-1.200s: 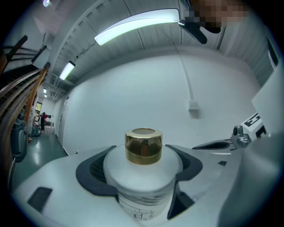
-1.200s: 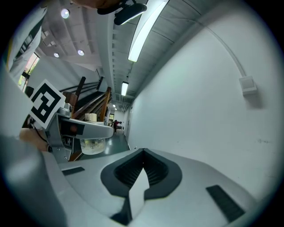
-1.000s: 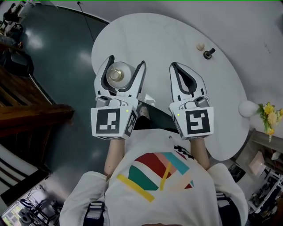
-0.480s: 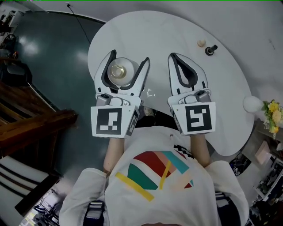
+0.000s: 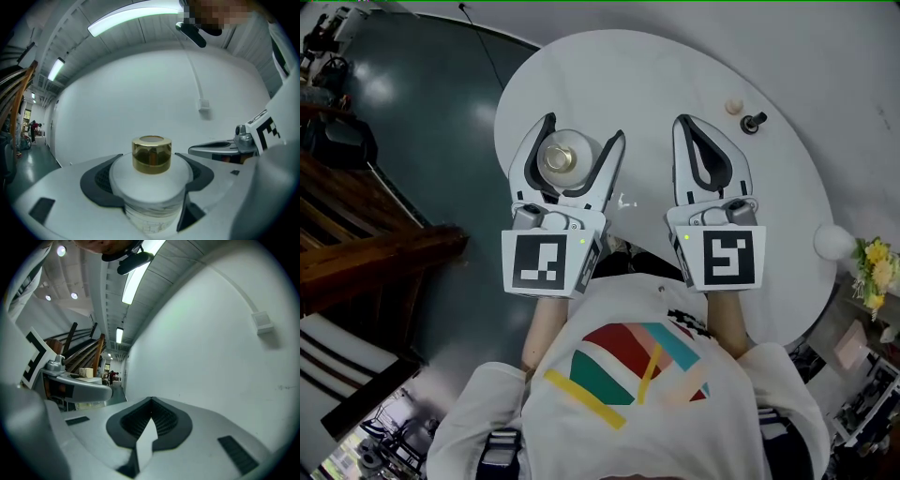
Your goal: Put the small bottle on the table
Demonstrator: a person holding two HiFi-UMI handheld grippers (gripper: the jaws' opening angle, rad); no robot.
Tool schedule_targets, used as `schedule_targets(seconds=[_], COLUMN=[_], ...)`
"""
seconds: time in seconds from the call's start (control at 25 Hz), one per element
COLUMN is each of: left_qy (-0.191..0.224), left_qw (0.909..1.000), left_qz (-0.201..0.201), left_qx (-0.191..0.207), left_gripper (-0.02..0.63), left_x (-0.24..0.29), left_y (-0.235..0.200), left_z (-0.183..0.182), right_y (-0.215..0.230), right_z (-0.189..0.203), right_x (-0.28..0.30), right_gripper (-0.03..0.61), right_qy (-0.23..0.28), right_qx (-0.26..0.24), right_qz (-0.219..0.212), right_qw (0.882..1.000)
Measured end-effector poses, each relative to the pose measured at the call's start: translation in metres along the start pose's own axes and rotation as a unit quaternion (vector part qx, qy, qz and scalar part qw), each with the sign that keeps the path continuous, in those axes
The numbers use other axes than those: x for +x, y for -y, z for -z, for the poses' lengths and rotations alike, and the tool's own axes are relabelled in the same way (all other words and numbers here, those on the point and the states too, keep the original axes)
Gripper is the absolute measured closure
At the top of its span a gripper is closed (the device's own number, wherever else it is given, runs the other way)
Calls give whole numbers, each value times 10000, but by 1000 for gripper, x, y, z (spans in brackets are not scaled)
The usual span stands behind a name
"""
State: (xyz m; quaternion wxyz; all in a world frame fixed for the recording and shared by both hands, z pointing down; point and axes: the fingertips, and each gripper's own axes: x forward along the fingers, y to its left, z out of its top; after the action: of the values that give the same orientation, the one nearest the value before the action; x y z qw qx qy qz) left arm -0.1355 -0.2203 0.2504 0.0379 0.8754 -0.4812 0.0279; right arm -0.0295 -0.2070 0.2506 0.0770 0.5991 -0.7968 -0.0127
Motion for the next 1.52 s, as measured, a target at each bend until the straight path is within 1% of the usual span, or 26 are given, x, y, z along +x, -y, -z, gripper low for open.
schedule_targets(seconds=[0.12,0.24,0.4,0.56,0.72,0.84,1.04,1.2,1.36,1.44,1.52], left_qy=[-13,-23,127,139,111,34,-185,-331,-436,-485,-527], left_qw=[10000,9999,9991,9979,9970,9964,9949,9936,9925,9921,9918], left_qz=[53,133,409,612,722,765,896,995,1034,1047,1058], left_qx=[16,-4,61,133,250,358,422,425,485,488,487], left_gripper=[273,273,273,273,273,273,273,273,273,273,273], left_x=[5,18,47,85,127,159,202,237,269,284,297], left_y=[9,13,26,40,43,48,61,69,71,71,71], left_z=[0,-2,-13,-17,-13,-1,28,50,72,83,94], right_y=[7,12,23,45,69,88,118,135,145,147,149], right_z=[5,0,2,10,26,40,58,75,95,105,114], right_x=[-3,0,5,8,16,24,42,53,67,74,80], right_gripper=[568,568,568,568,568,568,568,568,568,568,568], right_qy=[-17,168,167,31,-160,-237,-173,-223,-474,-617,-659], right_qx=[14,62,238,399,520,556,565,571,232,211,290], right_qz=[54,179,324,523,585,678,943,1050,1209,1190,1152], right_qw=[10000,9997,9991,9978,9968,9959,9938,9926,9913,9908,9907])
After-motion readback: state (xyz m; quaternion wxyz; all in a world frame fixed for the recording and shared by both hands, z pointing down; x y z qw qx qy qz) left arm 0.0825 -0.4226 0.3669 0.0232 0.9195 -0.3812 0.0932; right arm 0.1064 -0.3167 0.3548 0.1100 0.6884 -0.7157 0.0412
